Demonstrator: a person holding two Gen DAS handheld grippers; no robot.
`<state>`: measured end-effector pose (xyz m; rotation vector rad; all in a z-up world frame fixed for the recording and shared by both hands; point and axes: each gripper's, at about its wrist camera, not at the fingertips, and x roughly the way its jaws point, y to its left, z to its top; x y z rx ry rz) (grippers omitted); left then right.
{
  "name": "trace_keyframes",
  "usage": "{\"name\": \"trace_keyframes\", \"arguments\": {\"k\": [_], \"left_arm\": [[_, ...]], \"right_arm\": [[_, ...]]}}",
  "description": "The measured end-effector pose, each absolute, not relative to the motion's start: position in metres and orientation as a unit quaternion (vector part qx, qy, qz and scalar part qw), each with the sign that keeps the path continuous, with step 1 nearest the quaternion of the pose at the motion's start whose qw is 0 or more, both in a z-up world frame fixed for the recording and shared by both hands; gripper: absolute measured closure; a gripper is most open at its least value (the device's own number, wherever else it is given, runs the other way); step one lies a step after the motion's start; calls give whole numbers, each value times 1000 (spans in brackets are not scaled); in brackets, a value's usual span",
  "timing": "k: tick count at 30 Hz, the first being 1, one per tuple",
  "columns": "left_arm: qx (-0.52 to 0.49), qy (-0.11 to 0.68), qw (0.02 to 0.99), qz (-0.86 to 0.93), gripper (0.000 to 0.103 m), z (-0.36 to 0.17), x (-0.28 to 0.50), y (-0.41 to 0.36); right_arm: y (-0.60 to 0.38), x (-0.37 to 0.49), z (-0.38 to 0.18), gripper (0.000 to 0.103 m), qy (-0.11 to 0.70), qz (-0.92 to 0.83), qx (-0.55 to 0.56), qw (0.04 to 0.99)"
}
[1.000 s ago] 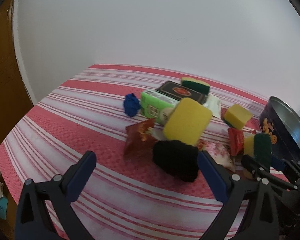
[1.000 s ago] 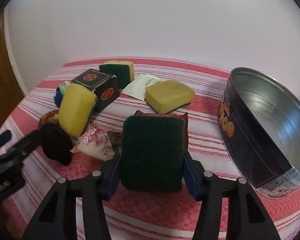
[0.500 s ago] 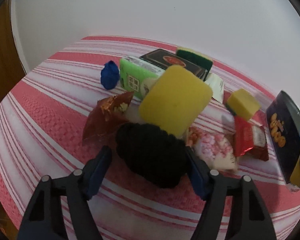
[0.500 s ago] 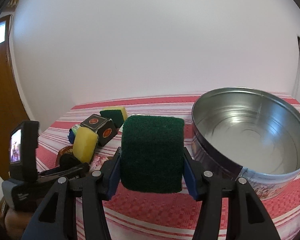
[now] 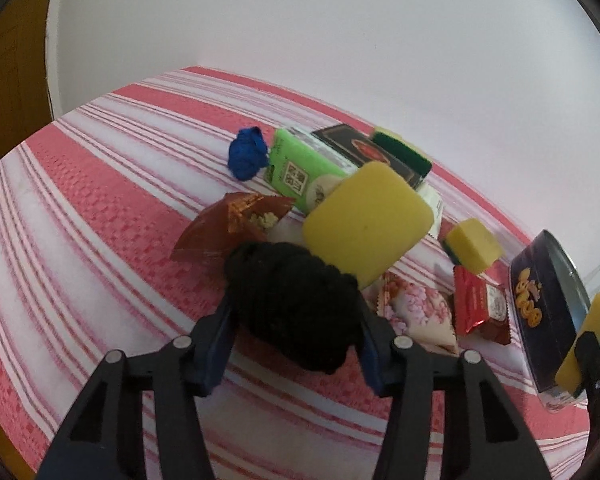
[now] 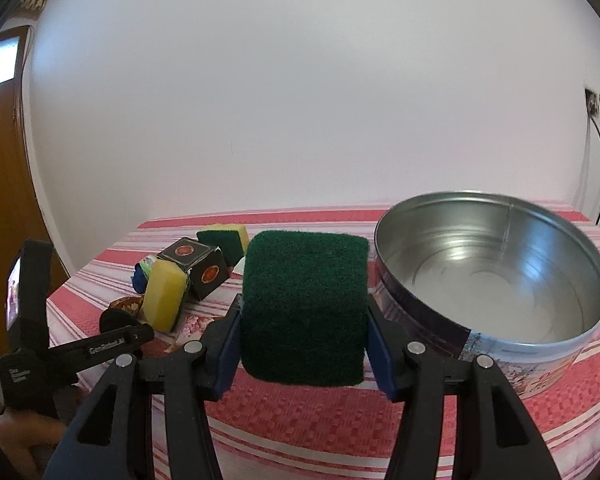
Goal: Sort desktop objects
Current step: 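Carry the ball and sponge over the silver tin with both tools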
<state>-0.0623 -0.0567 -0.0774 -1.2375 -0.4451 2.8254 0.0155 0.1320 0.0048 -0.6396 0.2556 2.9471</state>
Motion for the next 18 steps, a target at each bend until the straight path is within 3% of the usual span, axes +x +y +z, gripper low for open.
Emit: {"name": "trace_keyframes", "arguments": {"k": [6,18], "left_arm": [[-379,-88,11,921,50,-66,-46,-33],[-359,-68,47,930,50,-46,-37,-13]], "right_arm": [[132,24,6,46,83,972,-211,59],[140,65,24,46,81,977,-188,64]]}}
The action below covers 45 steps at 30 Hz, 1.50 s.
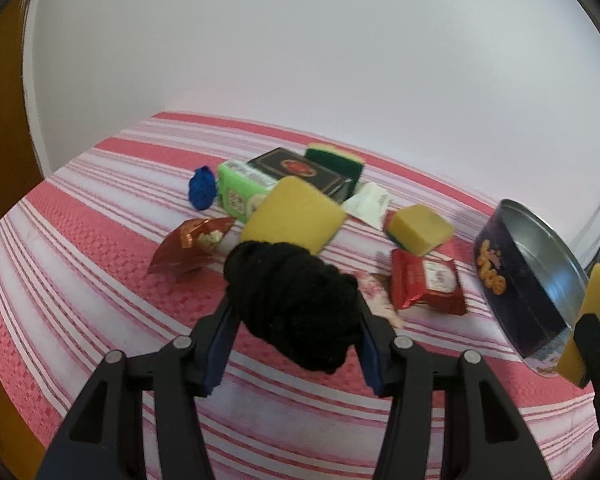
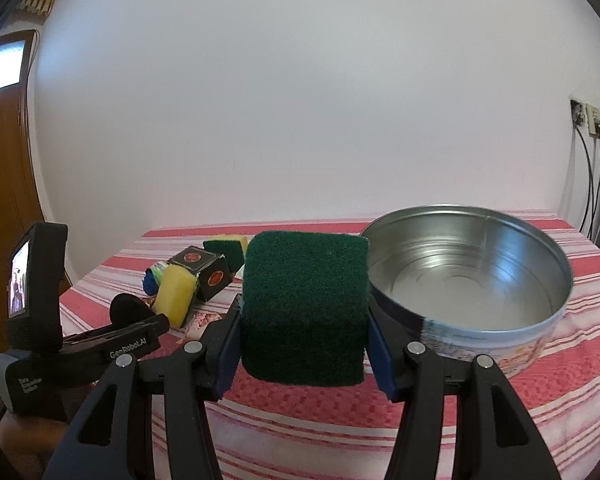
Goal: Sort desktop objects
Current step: 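Carry the ball and sponge over the silver tin with both tools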
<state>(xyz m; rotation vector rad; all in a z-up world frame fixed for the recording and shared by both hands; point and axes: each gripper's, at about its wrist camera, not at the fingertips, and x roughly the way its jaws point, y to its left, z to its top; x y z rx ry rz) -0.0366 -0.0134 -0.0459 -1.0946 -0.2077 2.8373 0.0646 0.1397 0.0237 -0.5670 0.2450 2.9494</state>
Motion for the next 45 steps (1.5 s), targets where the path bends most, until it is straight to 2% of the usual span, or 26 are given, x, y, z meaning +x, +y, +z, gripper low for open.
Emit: {"name": "trace_keyframes", "arguments": {"k": [11,28,35,45], "left_arm": [[-330,-35,97,938,50,-23,-15,34],[-285,12,203,937,50,11,-4,135],[-276,24,229,933,50,15,-20,172],[-311,50,228,921,50,-3,-51,231]], "right_arm": [[162,98,37,46,84,978,-163,102],[247,152,60,46,86,962,-120,231],[286,142,71,46,62,950,-111,285],[320,77,51,46,50,945,-167,276]]}}
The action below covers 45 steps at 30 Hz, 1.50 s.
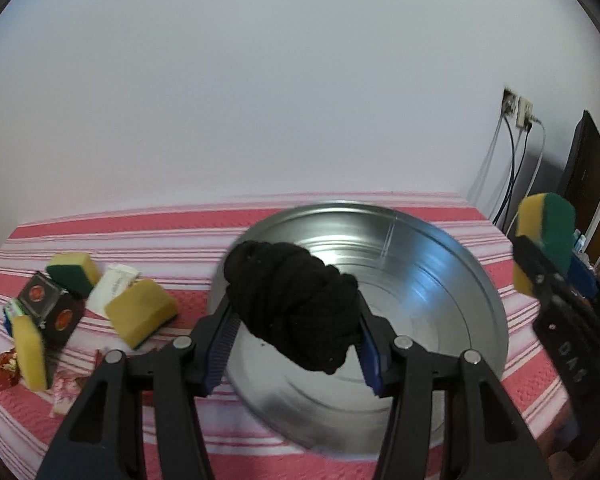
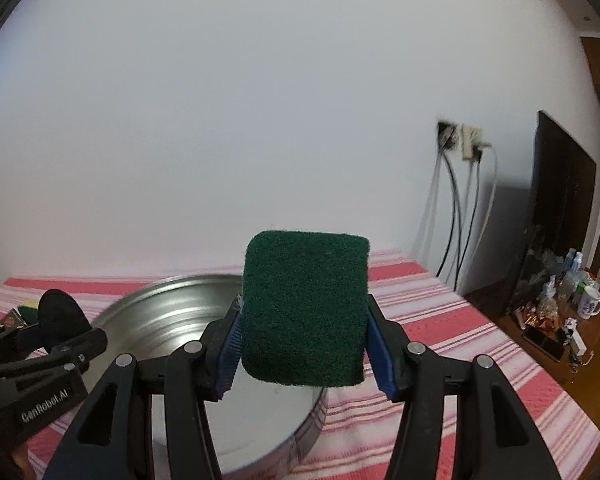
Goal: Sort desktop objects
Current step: 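Carry the ball and sponge over the silver tin with both tools, then open both tools to drop the ball and sponge into the tin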
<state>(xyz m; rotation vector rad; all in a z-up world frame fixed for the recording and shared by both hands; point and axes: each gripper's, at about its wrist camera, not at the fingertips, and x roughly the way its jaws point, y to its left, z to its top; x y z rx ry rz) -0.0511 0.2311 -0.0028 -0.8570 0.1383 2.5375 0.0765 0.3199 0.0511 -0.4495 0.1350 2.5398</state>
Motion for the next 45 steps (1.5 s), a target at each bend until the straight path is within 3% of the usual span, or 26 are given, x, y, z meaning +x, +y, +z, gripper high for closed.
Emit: {"name": "trace_keyframes", "arguments": {"k": [15,19,23,26,35,45], "left_arm": [[-345,102,203,911,49,-28,-75,267],[-355,97,207,906,40,-28,-79,269],[-324,92,193,922,10,-21,-75,265],[-262,53,172,948,3,-13,-65,242],[-169,9,98,981,1,-16,-53,184],[-127,30,63,989,1,-18,-45,170]], "right_arm": [[348,21,12,45,77,937,-223,256],[353,17,7,27,101,935,-233,249],[359,23,11,25,106,937,-208,260],[359,36,19,25,115,937,-164,286],[338,77,37,1,104,935,23,339],[319,78,40,1,58,934,61,348]]}}
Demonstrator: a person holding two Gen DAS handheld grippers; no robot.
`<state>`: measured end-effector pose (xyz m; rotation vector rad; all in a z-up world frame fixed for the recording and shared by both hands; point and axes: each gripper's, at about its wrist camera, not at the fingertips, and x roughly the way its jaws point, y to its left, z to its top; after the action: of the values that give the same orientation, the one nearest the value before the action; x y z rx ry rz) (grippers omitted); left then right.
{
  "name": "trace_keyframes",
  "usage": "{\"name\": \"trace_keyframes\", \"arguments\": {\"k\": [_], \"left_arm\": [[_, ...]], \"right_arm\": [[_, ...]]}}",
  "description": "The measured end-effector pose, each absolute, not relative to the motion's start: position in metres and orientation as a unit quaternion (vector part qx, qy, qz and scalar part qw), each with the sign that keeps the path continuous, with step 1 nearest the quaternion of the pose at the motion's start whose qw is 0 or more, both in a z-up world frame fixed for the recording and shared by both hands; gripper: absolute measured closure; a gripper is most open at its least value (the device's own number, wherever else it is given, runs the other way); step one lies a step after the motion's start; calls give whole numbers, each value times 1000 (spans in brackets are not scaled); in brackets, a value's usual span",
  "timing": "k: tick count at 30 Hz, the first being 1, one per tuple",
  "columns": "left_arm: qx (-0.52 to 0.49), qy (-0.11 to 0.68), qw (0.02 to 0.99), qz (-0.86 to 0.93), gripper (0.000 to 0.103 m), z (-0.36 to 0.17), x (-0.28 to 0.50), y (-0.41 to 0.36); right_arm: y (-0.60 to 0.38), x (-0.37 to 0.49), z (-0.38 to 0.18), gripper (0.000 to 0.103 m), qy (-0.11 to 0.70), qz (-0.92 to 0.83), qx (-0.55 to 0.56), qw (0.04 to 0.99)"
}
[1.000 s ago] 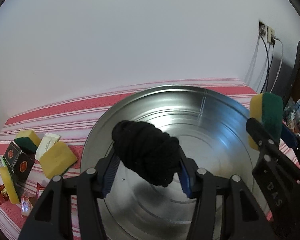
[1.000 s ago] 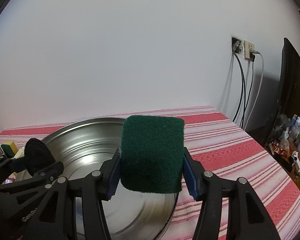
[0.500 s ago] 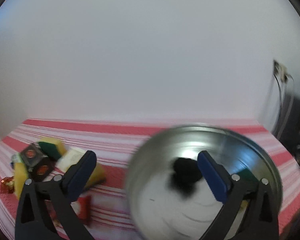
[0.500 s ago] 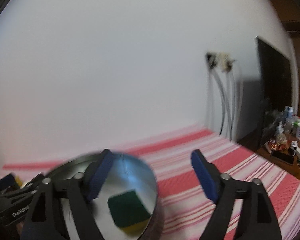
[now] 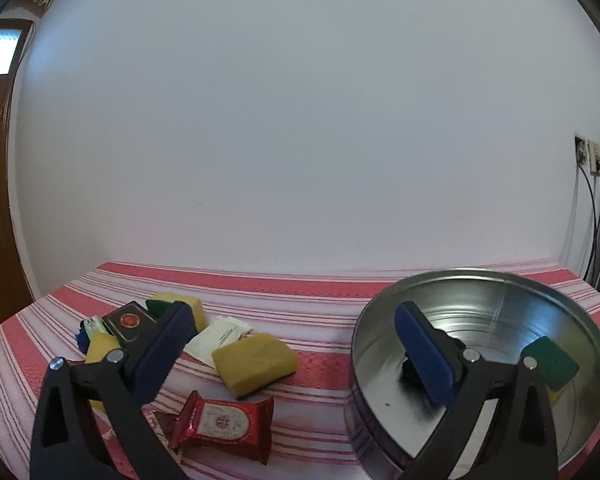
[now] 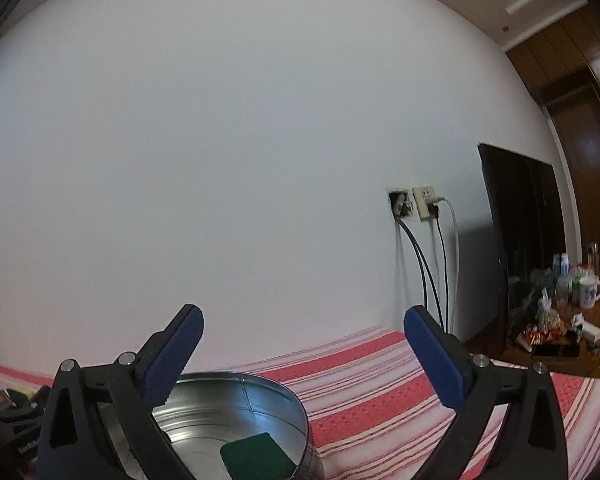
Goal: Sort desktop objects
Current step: 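Open both tools to drop the ball and sponge into the tin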
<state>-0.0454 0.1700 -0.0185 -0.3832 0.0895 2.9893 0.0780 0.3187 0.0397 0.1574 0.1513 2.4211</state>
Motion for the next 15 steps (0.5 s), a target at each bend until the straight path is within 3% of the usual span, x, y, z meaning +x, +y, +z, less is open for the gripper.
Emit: {"name": "trace_keyframes", "arguments": {"k": [8,15], "left_arm": [[-142,2,64,988,1,-17,-41,161],[-155,11,97,983,1,-18,-30,156]], "right_arm": [[296,81,40,1,14,941,53,333],[304,93,39,1,69,943,39,324]]}}
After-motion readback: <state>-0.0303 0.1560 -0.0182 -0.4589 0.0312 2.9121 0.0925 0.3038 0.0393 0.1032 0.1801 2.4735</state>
